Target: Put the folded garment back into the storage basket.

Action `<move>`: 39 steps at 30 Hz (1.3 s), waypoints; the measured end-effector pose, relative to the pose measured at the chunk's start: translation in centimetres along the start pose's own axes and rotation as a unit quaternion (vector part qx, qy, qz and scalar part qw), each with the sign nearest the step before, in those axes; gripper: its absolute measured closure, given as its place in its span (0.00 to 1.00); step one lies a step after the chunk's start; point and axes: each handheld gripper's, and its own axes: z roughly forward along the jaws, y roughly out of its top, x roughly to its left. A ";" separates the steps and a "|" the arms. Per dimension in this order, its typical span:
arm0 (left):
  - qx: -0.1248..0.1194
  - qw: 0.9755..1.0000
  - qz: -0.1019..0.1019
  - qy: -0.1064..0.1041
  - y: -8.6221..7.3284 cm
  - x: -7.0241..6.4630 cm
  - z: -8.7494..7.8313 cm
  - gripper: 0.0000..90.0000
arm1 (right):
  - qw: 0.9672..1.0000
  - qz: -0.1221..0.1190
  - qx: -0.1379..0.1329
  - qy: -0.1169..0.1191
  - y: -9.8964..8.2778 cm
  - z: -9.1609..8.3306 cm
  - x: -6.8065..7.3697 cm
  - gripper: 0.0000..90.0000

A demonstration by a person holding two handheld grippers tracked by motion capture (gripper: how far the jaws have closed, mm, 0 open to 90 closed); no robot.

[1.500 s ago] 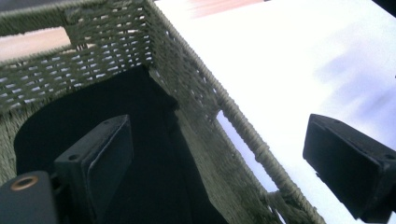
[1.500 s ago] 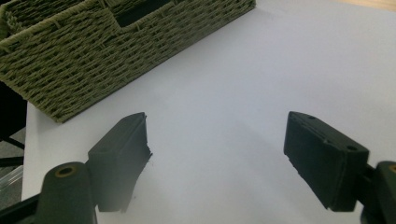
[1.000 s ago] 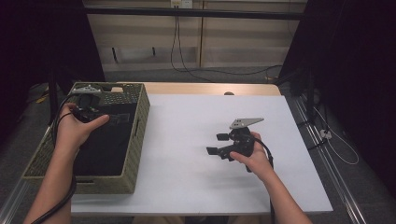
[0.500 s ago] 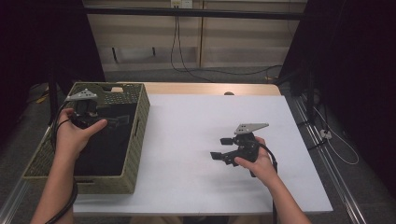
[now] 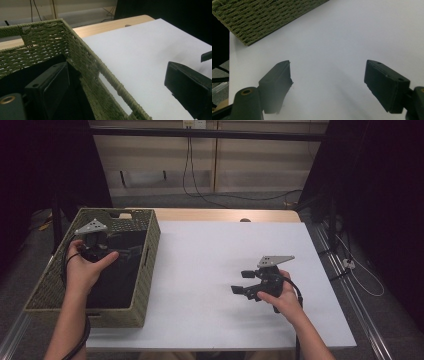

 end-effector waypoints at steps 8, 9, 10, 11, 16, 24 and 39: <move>-0.015 1.000 0.002 0.003 -0.8 0.1 -0.2 0.06 | 1.000 0.002 0.002 -0.004 -0.7 -0.2 -0.1 0.21; -0.015 1.000 0.003 0.005 -0.9 0.1 -0.2 0.06 | 1.000 0.001 0.003 -0.003 -0.8 -0.2 -0.1 0.20; -0.014 1.000 0.003 0.005 -0.9 0.2 -0.3 0.06 | 1.000 0.001 0.005 -0.004 -0.8 -0.3 0.0 0.20; -0.020 1.000 0.004 0.006 -1.0 0.2 -0.3 0.06 | 1.000 0.000 0.005 -0.005 -0.9 -0.3 0.0 0.20; -0.036 0.999 0.002 0.002 -1.3 0.1 -0.6 0.06 | 1.000 0.000 0.007 -0.008 -1.4 -0.8 -0.1 0.18; -0.045 0.999 0.008 0.002 -1.8 0.1 -0.5 0.05 | 1.000 -0.001 0.011 -0.019 -2.3 -2.0 -0.2 0.17; -0.063 0.998 0.004 0.001 -2.2 0.2 -1.1 0.05 | 0.999 -0.001 0.019 -0.026 -4.2 -3.6 -0.2 0.12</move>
